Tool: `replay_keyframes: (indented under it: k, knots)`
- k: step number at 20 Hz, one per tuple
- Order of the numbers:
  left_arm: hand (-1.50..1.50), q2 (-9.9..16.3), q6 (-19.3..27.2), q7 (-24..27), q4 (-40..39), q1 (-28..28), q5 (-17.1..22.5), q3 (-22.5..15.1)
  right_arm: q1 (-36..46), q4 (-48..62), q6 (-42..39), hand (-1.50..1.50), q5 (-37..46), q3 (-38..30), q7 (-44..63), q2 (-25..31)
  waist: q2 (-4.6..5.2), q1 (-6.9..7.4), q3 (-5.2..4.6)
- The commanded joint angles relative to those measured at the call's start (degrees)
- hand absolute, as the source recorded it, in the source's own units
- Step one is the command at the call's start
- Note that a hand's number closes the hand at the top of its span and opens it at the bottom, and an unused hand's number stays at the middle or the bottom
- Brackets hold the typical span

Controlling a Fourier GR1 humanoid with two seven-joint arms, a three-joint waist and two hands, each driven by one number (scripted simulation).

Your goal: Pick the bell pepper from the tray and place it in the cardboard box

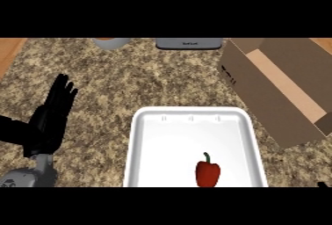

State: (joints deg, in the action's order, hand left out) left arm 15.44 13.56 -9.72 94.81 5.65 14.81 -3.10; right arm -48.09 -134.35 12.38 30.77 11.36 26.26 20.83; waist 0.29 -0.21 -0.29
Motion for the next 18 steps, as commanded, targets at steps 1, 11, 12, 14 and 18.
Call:
replay_keyframes:
  k: [1, 11, 12, 14, 18]
  knots:
    - [0.00, -0.66, -0.29, -0.25, -2.16, 2.14, -0.63, -0.44, 5.13, -12.43, -6.28, -1.50, 4.92, 4.44, 16.15, 0.30, 0.18, 0.93, 0.09]
    - [0.00, -2.09, 0.70, -1.30, -0.29, 1.17, -2.10, -0.57, 23.49, -4.53, -6.15, -1.50, 14.18, 17.28, 33.28, -4.83, -0.22, 0.59, 0.15]
    - [0.00, -1.51, -1.30, 0.99, -4.03, 1.89, -1.20, 0.99, 24.64, -0.45, -4.75, -1.50, 15.85, 19.21, 32.62, -6.08, -0.19, 0.31, 0.16]
    - [0.00, -1.85, -1.11, -0.44, 0.33, -1.18, -1.32, -0.38, 25.64, -1.09, -6.64, -1.50, 17.31, 19.53, 37.55, -5.47, -0.36, 0.46, 0.17]
    - [0.00, -2.67, -0.47, -0.69, 2.40, -2.23, -2.44, 0.62, 32.21, 5.81, -4.93, -1.50, 20.09, 24.31, 38.73, -13.30, -0.36, 0.41, 0.26]
